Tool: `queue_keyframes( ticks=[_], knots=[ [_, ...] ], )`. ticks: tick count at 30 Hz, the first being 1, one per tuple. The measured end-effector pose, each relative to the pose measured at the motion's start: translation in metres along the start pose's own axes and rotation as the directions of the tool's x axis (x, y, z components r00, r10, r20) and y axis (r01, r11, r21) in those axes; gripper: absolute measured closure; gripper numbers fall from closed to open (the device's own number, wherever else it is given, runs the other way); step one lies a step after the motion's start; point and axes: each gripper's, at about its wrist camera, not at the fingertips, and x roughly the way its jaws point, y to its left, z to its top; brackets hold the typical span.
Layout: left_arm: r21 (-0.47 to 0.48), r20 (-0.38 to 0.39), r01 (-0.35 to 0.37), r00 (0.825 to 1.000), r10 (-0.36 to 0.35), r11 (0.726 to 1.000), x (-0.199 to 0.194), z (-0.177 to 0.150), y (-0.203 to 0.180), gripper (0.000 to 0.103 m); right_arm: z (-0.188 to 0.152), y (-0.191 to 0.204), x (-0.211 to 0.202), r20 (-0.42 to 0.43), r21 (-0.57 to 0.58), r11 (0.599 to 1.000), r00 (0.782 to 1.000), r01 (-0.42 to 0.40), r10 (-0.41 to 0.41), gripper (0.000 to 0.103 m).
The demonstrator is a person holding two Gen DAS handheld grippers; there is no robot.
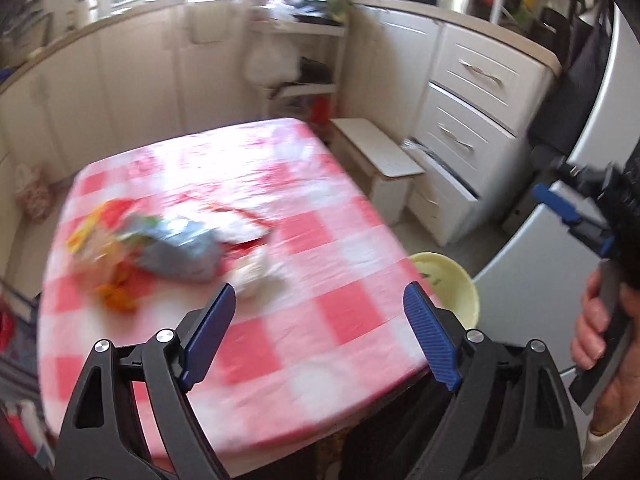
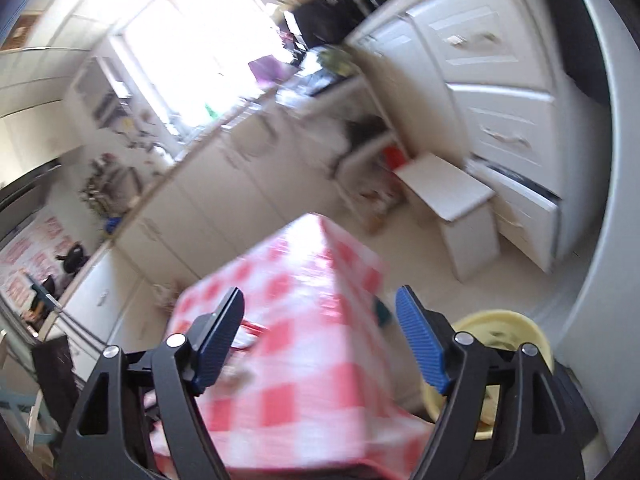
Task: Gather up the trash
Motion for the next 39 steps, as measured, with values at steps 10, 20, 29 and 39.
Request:
queue_keyframes(
  ticks=[10,20,29,39],
  knots=[
    [-0.213,0.048,-0.220,0.971,0.235,0.952,-0.078,-0.063,0.127,0.013,-0.105,0.119,0.069,-0.190,-0.268,0.949,0.975,-0.166,0.116,0.017],
    [-0.328,0.005,-0.180,0.981,0.192,0.927,-0.074,-0.096,0.162,0.013,-0.129,0.132,0.082,-0.220,-0.359,0.929,0.975,-0.094,0.013,0.017],
    [-0.317,0.007,-0.171,0.983,0.182,0.933,-0.072,-0.092,0.151,0.013,-0.132,0.138,0.081,-0.214,-0.368,0.926,0.977,-0.088,0.008,0.017],
    [-0.311,0.006,-0.170,0.984,0.181,0.935,-0.072,-0.091,0.147,0.013,-0.130,0.136,0.081,-0.212,-0.355,0.930,0.977,-0.092,0.016,0.017]
  ],
)
